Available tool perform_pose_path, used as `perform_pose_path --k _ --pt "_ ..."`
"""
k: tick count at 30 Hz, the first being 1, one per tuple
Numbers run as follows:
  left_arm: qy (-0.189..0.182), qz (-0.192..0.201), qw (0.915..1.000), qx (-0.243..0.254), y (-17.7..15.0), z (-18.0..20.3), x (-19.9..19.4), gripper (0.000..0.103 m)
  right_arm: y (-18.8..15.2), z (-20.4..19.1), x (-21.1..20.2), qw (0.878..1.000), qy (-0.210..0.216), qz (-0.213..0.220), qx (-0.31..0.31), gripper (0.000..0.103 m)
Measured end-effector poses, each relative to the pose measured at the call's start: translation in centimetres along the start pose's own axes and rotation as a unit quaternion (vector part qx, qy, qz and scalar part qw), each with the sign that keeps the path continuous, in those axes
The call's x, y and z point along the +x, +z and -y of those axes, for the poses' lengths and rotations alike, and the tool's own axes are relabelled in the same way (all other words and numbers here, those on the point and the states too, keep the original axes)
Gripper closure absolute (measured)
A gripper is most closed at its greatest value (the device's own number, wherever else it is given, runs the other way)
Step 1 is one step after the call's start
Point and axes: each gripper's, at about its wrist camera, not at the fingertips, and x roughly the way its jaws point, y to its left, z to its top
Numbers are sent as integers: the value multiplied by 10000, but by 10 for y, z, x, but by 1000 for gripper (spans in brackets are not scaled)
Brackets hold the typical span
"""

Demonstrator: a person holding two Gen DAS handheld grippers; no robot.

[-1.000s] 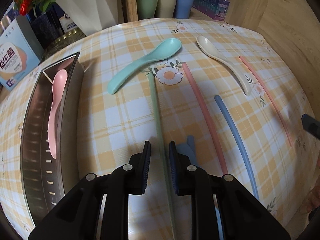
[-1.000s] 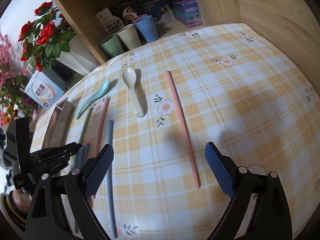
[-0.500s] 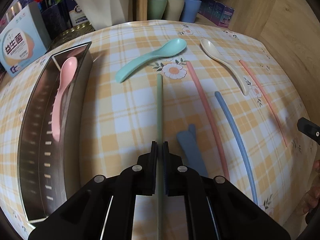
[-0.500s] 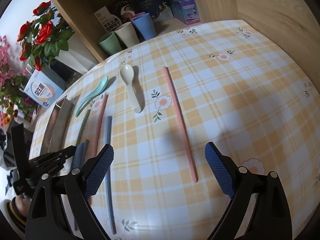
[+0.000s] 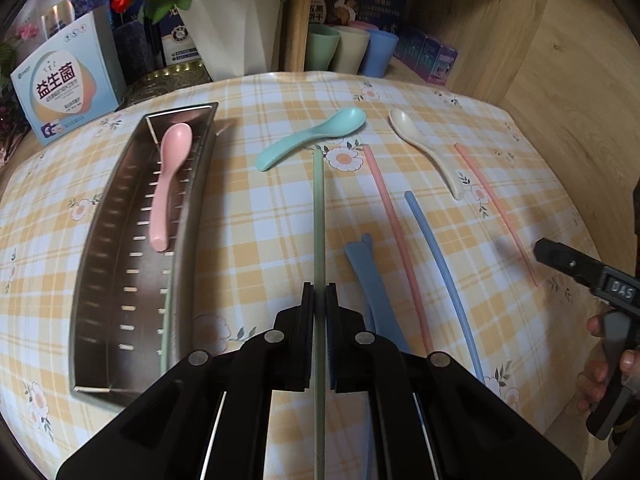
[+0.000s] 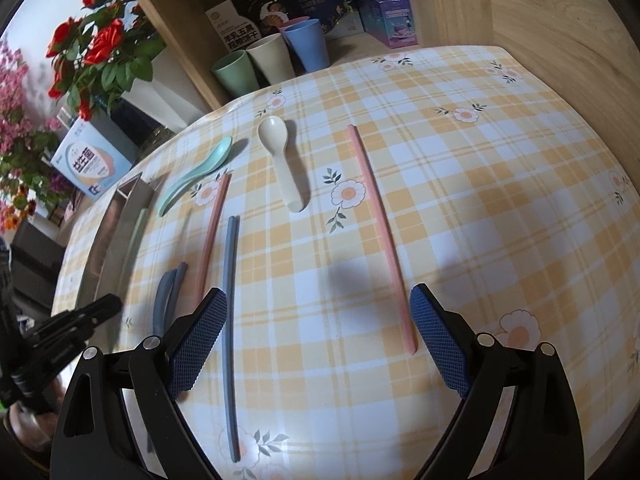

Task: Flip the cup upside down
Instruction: 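Carry the green chopstick toward the tray with left tool while right tool grasps white spoon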

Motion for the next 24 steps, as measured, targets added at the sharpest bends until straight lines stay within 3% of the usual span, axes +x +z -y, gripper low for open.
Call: perform_pose_path --k 11,13,18,24 --pt "-103 201 9994 -271 -5 -13 -19 98 9 14 9 9982 -402 -64 -439 15" --pt "-103 240 9993 -279 -4 -14 -21 98 14 16 12 9967 -528 -104 -614 21" --pt "-131 291 9989 -334 -3 -19 -24 98 21 13 17 9938 -623 -220 -899 22" --pt "-137 373 9986 -358 -2 -22 -29 98 29 0 30 9917 -589 -286 -1110 30"
